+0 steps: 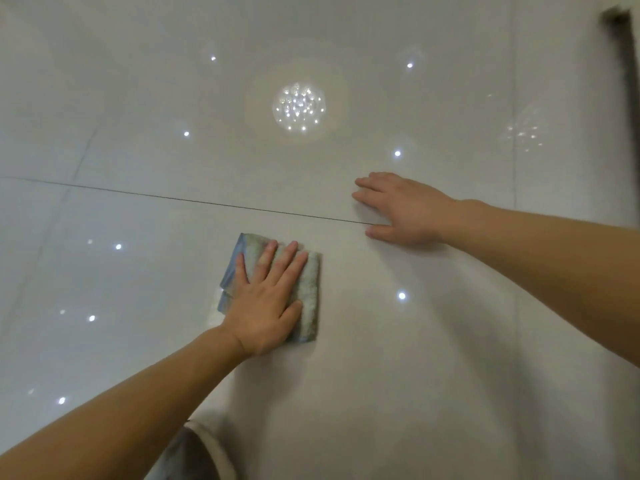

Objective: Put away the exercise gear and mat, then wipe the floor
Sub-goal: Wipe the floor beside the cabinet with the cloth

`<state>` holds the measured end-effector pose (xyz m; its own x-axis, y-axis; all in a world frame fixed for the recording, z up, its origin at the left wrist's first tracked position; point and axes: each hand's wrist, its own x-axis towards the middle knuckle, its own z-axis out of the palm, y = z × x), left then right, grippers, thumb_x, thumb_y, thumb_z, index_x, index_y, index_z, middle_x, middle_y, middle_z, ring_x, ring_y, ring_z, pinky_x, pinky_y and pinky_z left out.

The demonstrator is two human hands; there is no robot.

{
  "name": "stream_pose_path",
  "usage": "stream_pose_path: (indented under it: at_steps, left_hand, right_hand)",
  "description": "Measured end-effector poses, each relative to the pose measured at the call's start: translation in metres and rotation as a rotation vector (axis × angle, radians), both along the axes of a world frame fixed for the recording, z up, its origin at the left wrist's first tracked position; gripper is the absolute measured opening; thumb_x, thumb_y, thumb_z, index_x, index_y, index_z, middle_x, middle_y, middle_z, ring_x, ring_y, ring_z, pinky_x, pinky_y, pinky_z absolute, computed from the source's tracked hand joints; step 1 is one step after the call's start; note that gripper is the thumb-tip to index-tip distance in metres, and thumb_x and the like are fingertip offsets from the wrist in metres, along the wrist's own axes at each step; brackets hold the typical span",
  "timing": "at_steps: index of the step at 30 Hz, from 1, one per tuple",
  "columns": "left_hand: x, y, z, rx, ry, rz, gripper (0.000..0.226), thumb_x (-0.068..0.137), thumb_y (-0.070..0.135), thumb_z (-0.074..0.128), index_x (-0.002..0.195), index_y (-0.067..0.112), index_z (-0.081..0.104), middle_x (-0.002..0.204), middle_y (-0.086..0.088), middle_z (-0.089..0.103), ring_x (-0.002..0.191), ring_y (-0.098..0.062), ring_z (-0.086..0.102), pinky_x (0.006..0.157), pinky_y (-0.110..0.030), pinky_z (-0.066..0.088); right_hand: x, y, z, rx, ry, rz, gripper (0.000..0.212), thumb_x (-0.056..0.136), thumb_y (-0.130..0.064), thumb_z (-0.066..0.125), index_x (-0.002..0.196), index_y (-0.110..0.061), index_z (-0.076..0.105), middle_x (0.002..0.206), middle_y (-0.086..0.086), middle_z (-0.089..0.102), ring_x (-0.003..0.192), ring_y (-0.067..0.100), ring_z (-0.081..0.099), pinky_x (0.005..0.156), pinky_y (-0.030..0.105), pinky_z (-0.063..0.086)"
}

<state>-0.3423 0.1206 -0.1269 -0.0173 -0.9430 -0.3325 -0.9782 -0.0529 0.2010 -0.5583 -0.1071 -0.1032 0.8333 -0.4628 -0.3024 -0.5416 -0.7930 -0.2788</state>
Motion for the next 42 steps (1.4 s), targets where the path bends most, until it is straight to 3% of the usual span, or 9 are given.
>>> stream_pose_path:
  at_steps: [11,16,25,35,42]
  left_hand:
    - [-0.082,-0.024,-0.003,-0.023,-0.011,-0.095,0.08,0.091,0.063,0.029,0.155,0.035,-0.011,0.161,0.015,-0.021,0.147,-0.016,-0.027,0.114,-0.057,-0.021]
    - [-0.138,-0.036,-0.003,-0.019,0.028,-0.143,0.081,0.093,0.065,0.029,0.154,0.035,-0.017,0.159,0.014,-0.029,0.146,-0.017,-0.03,0.113,-0.06,-0.021]
    - [-0.231,-0.049,0.004,0.0,0.055,-0.159,0.08,0.095,0.063,0.025,0.155,0.03,-0.016,0.162,0.006,-0.025,0.146,-0.022,-0.03,0.111,-0.063,-0.021]
    - [-0.288,-0.062,0.007,0.027,0.087,-0.207,0.08,0.095,0.059,0.027,0.156,0.025,-0.014,0.164,0.001,-0.02,0.148,-0.027,-0.026,0.109,-0.068,-0.017]
    - [-0.288,-0.065,0.01,0.045,0.169,-0.241,0.079,0.096,0.058,0.027,0.156,0.025,-0.013,0.163,0.002,-0.021,0.148,-0.023,-0.026,0.111,-0.064,-0.02]
  right_hand:
    - [-0.087,0.006,0.001,0.02,0.051,-0.117,0.075,0.089,-0.048,0.059,0.152,-0.021,0.027,0.161,0.003,0.018,0.147,0.024,0.015,0.118,0.04,0.021]
    - [-0.118,0.007,0.006,0.007,0.074,-0.146,0.078,0.087,-0.047,0.062,0.152,-0.021,0.027,0.16,0.004,0.019,0.147,0.025,0.016,0.119,0.039,0.021]
    - [-0.175,0.01,0.014,0.012,0.132,-0.306,0.074,0.089,-0.037,0.062,0.152,-0.022,0.027,0.16,0.002,0.02,0.146,0.022,0.016,0.118,0.037,0.022]
    - [-0.203,0.023,0.018,0.045,0.173,-0.43,0.08,0.085,-0.031,0.069,0.152,-0.023,0.026,0.16,0.001,0.018,0.146,0.02,0.015,0.117,0.037,0.025]
    - [-0.214,0.045,0.016,0.062,0.1,-0.585,0.071,0.087,-0.022,0.066,0.15,-0.021,0.032,0.159,0.003,0.022,0.145,0.022,0.019,0.117,0.032,0.018]
